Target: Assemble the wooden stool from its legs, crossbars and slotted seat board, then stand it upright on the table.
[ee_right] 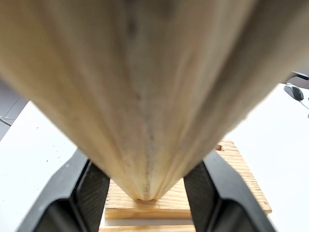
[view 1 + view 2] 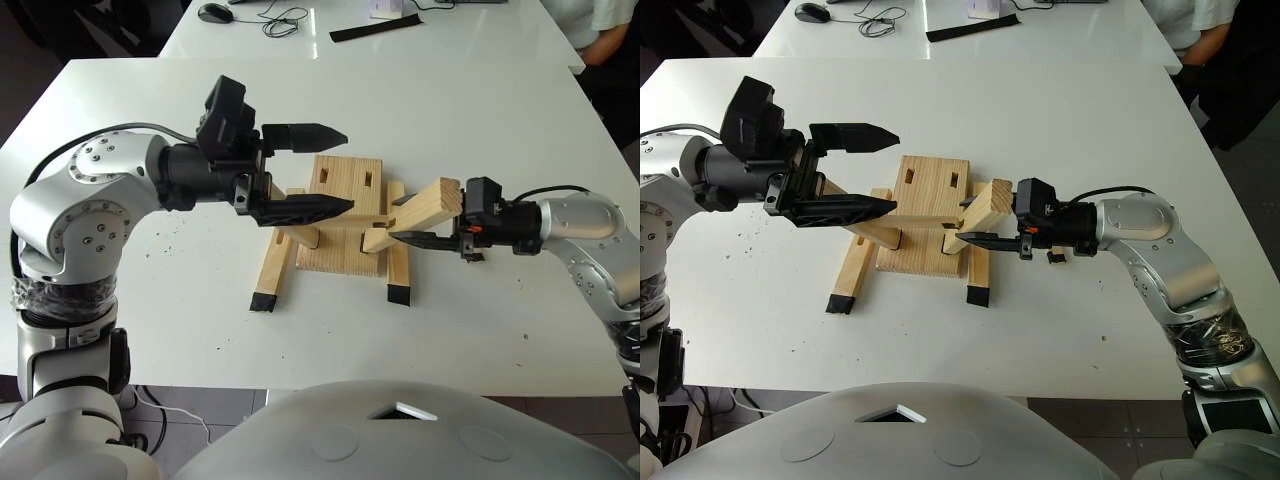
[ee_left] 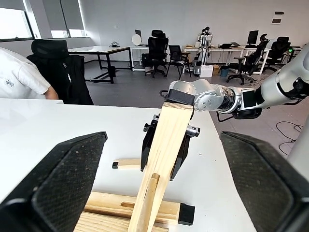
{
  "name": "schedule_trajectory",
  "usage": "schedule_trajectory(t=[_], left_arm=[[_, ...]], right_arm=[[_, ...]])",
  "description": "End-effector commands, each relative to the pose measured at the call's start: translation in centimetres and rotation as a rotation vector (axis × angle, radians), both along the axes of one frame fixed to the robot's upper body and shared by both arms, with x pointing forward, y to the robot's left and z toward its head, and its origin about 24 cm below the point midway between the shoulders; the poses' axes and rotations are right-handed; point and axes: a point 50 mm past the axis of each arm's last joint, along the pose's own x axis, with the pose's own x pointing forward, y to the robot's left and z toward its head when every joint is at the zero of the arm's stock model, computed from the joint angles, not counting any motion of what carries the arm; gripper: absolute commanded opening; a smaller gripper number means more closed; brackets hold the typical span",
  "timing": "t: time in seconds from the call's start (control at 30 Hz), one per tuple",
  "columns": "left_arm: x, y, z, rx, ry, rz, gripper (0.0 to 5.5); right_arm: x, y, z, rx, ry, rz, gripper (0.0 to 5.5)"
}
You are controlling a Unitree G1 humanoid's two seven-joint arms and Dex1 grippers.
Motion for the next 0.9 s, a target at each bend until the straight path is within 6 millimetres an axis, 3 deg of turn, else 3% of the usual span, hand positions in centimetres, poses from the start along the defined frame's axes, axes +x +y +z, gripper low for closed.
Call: schedule_trajectory(t=[0.03,0.6,0.9], left_arm=[[-0.5,-0.4,-2.3,0.066,0.118,-0.033,4.34],[1.5,-0.6,0.0,0.042,0.066,-0.049,4.34],[0.8,-1.3,-0.6,0.078,0.084,-0.123,4.34]], right_arm=[[0.1,-0.8,-3.2,-0.173,0.104,-0.061,2.03],[2.2,-0.6,-2.2,-0.173,0.142,-0.034,2.03],[2.6,-0.6,-2.7,-0.183,0.154,-0.04,2.03]])
